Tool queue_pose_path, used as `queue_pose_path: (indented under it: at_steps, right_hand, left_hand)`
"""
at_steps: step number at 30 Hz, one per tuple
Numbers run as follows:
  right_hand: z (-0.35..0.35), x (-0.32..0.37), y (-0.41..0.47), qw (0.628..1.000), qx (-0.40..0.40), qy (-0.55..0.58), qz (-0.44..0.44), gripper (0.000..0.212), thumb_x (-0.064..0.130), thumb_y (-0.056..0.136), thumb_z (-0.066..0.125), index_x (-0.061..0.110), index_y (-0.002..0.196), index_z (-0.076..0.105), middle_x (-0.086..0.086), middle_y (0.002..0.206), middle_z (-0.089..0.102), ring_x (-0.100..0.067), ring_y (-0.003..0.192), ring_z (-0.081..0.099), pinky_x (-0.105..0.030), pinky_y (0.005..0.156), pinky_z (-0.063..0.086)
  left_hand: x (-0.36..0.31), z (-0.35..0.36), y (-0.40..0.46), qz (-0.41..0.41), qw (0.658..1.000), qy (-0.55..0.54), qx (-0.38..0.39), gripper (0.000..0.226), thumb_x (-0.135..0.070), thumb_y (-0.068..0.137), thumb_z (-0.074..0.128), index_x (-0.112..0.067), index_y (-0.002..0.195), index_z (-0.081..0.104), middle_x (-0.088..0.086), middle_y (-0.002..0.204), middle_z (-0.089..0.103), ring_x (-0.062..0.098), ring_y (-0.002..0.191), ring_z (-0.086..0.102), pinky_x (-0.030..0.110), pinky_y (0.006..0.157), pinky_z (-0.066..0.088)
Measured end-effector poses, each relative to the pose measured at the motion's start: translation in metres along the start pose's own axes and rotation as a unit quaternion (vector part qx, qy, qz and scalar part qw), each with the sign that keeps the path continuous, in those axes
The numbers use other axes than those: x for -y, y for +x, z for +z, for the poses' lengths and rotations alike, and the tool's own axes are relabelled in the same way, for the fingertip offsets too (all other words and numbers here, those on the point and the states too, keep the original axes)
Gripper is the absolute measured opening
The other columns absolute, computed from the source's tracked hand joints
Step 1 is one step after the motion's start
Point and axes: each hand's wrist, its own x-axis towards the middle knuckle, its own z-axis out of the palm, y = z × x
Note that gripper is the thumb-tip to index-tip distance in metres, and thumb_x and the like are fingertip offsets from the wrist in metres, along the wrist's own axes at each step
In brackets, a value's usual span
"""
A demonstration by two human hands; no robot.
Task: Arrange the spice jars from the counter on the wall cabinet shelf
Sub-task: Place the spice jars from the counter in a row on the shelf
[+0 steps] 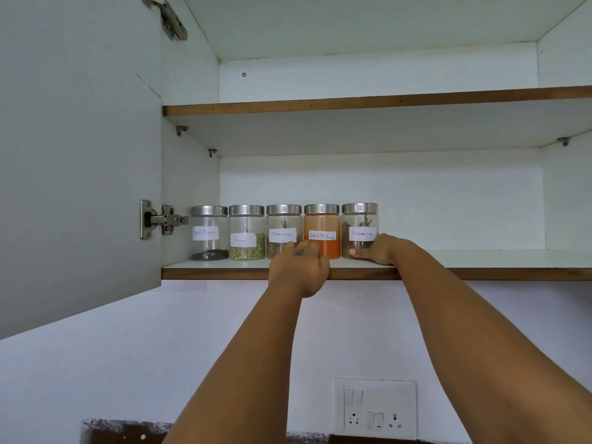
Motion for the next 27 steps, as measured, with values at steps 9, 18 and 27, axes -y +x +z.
queue_pose_path:
  at_steps: [9, 18, 27]
  right_hand:
    - [0.0, 0.002, -0.008, 0.997, -0.033, 0.011, 0.065, 0.108, 0.059, 0.072, 0.075, 0.005, 0.146, 0.018, -0.014, 0.145, 0.033, -0.03, 0.134, 0.04, -0.04, 0.107, 0.036]
    - [0.004, 0.001, -0.046, 0.992, -0.082, -0.014, 0.096, 0.125, 0.079, 0.068, 0.061, 0.009, 0.153, 0.001, -0.013, 0.146, 0.044, -0.033, 0.131, 0.047, -0.041, 0.101, 0.039]
    - [0.03, -0.025, -0.104, 0.959, -0.219, -0.179, -0.017, 0.062, 0.062, 0.097, 0.019, 0.027, 0.136, 0.053, -0.003, 0.136, 0.056, -0.025, 0.132, 0.043, -0.044, 0.114, 0.023]
  left_hand:
    - [0.001, 0.001, 0.004, 0.004, 1.0, 0.0, 0.012, 0.037, -0.033, 0.101, 0.027, -0.012, 0.119, 0.051, 0.007, 0.122, 0.057, 0.024, 0.11, 0.049, 0.038, 0.086, 0.045]
    - [-0.001, -0.002, 0.001, 0.004, 0.999, -0.006, 0.033, 0.038, -0.034, 0.101, 0.025, -0.012, 0.119, 0.051, 0.009, 0.124, 0.056, 0.026, 0.111, 0.05, 0.039, 0.09, 0.044]
    - [-0.008, -0.008, -0.026, 0.002, 0.998, -0.007, 0.061, 0.047, -0.041, 0.104, 0.02, -0.015, 0.117, 0.057, 0.01, 0.118, 0.063, 0.027, 0.113, 0.055, 0.041, 0.095, 0.041]
